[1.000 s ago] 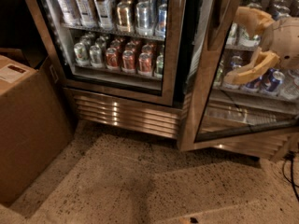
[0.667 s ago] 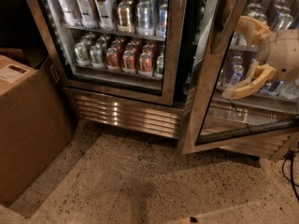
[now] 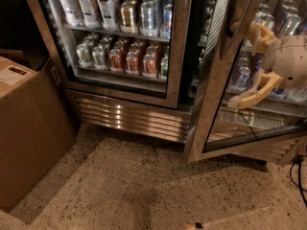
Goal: Open right fridge door
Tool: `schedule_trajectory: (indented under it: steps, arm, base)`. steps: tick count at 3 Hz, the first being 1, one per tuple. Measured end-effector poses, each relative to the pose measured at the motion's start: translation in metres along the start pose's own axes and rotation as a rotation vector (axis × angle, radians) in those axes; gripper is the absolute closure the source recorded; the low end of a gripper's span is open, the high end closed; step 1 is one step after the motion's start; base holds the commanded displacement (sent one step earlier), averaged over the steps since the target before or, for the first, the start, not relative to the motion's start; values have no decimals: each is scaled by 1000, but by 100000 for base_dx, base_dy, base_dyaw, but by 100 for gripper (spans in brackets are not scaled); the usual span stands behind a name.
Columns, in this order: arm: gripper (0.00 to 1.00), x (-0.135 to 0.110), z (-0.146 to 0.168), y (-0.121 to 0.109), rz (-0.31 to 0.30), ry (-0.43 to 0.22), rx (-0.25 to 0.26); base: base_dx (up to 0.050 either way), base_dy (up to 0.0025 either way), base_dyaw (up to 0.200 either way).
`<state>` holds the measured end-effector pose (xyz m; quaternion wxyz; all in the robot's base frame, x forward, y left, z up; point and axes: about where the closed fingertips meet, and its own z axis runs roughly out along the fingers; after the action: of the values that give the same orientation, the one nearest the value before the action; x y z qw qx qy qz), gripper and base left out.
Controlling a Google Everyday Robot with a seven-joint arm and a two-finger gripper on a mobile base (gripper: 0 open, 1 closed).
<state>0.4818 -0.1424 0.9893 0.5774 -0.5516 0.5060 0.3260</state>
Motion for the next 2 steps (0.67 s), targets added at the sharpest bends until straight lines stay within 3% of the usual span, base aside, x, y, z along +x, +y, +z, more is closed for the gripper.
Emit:
schedule_trajectory:
  steps: [1,2]
  arm:
    - [0,-8,-26,-30,-1,14,86]
    - [0,-9,-33,-36,1,13,107]
  base:
    - [0,0,0]
    - [0,0,0]
